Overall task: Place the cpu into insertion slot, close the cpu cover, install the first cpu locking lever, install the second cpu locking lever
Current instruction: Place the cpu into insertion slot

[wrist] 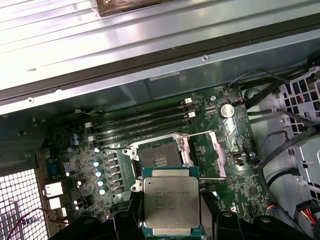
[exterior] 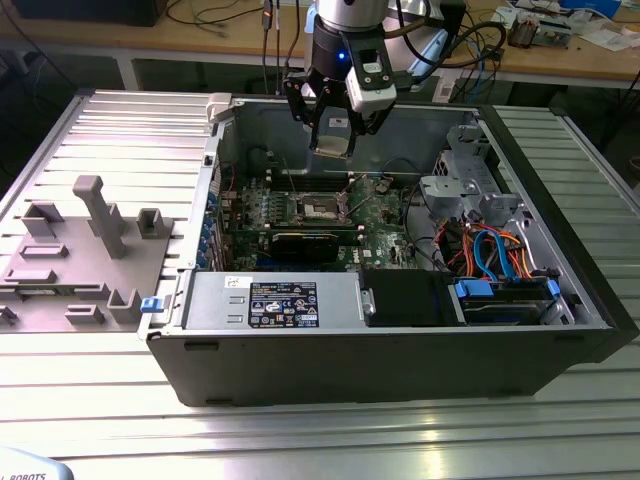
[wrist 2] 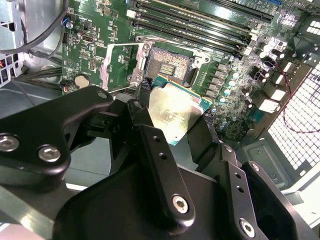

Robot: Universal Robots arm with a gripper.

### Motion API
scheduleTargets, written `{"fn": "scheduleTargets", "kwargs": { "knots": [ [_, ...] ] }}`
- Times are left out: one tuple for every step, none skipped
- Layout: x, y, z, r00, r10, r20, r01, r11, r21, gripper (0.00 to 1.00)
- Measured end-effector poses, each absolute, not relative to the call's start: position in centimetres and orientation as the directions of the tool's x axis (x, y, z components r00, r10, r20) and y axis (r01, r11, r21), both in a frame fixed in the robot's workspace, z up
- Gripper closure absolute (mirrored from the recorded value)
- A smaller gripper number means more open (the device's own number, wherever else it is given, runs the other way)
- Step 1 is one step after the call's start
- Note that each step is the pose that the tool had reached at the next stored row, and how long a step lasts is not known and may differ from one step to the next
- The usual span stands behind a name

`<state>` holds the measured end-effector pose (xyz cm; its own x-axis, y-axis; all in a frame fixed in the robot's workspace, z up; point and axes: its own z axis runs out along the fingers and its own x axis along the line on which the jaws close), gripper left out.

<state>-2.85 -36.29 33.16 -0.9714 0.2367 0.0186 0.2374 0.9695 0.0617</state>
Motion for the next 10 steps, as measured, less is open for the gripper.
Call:
{"fn": "scheduleTargets", "kwargs": {
  "knots": [
    [-2.85, -36.29, 33.16, -0.971, 0.237, 0.019, 0.238, 0.969, 0.062, 0.46],
    [-2.85, -36.29, 33.16, -0.971, 0.238, 0.019, 0.239, 0.969, 0.062, 0.46],
    [-2.85, -36.29, 33.16, -0.971, 0.239, 0.019, 0.239, 0.969, 0.062, 0.46],
    [-2.85, -36.29, 33.16, -0.971, 0.24, 0.019, 0.241, 0.969, 0.062, 0.46],
    [-2.85, -36.29, 33.16, -0.97, 0.24, 0.019, 0.241, 0.969, 0.062, 0.46],
    [-2.85, -36.29, 33.16, -0.97, 0.241, 0.019, 0.242, 0.968, 0.062, 0.46],
    [-2.85, -36.29, 33.16, -0.97, 0.242, 0.019, 0.242, 0.968, 0.062, 0.46],
    [-2.85, -36.29, 33.16, -0.97, 0.242, 0.019, 0.243, 0.968, 0.062, 0.46],
    [-2.85, -36.29, 33.16, -0.97, 0.243, 0.019, 0.243, 0.968, 0.062, 0.46],
    [-2.85, -36.29, 33.16, -0.97, 0.243, 0.019, 0.244, 0.968, 0.062, 0.46]
  ]
}}
